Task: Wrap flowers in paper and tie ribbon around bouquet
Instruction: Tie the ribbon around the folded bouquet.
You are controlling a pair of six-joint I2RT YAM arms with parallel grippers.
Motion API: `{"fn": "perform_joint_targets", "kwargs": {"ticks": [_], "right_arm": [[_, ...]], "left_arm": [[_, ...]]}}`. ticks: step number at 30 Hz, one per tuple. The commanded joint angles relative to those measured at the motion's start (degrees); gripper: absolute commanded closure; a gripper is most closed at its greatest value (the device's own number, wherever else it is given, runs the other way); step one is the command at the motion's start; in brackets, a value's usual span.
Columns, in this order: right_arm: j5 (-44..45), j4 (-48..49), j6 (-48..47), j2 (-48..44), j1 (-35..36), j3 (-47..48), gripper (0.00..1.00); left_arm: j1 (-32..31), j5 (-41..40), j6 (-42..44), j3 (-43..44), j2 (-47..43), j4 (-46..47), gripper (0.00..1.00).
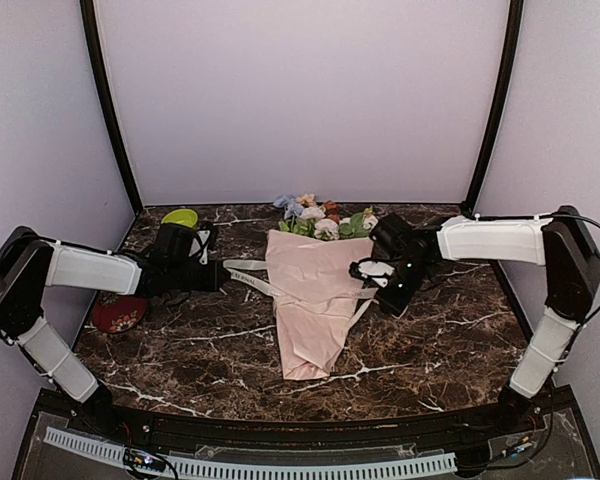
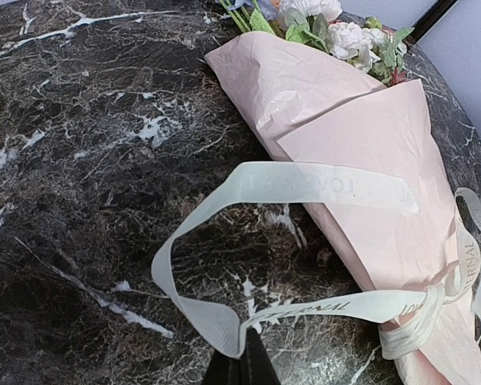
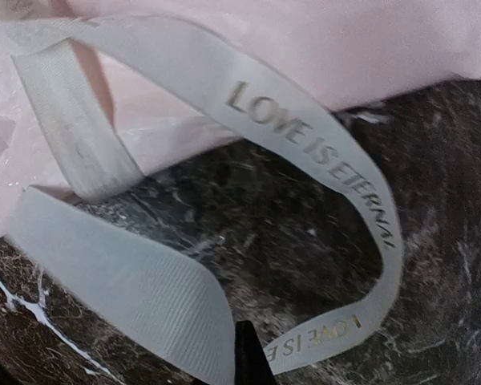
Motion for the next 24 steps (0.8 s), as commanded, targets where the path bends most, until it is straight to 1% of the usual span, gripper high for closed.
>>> {"fn": "perform_joint_targets", "kwargs": {"ticks": [1, 2, 3, 6, 9, 11, 13, 16, 18, 21, 24], "right_arm": [[0.31, -2.07, 1.9, -8.05, -6.48, 1.78, 1.0], [-0.01, -1.3, 1.91, -8.89, -7.75, 2.14, 1.0], [-0.44, 0.05, 2.02, -11.7, -8.87, 2.45, 1.0], [-2.41, 7.04, 3.47, -14.31, -10.68, 3.91, 1.0], [-5.63, 11.85, 3.84, -10.98, -10.67, 10.31, 1.0], [-3.11, 14.6, 4.28, -6.22, -10.78, 17.45, 1.0], [0.1, 20.09, 5.09, -3.58, -11.64, 21.91, 1.0], [-2.74, 29.34, 9.48, -1.7, -14.95, 26.59, 1.0], [-4.81, 34.5, 12.83, -1.59, -16.98, 28.15, 1.0], [-8.21, 41.26, 15.84, -2.18, -17.99, 27.58, 1.0], [-11.67, 43.95, 18.05, -1.89, -17.99, 26.7, 1.0]], "left_arm": [[0.31, -0.17, 0.48, -1.77, -3.38, 1.25, 1.0], [0.3, 0.15, 0.6, -2.04, -3.62, 1.45, 1.0], [0.28, 0.48, 0.75, -1.97, -3.65, 1.49, 1.0], [0.31, 2.98, 1.25, -1.47, -2.98, 2.22, 1.0], [-0.3, 4.79, 1.21, 0.03, -1.68, 4.21, 1.0], [-1.01, 4.33, 1.97, 2.29, -0.36, 4.17, 1.0], [-1.27, 3.44, 2.63, 4.72, 0.5, 3.94, 1.0], [-1.31, 1.76, 2.7, 6.96, 1.37, 4.48, 1.0], [-1.29, 1.17, 2.77, 7.79, 1.96, 4.27, 1.0], [-1.29, 2.08, 2.4, 7.91, 2.49, 4.29, 1.0], [-1.45, 2.81, 2.06, 7.34, 2.43, 4.2, 1.0]]}}
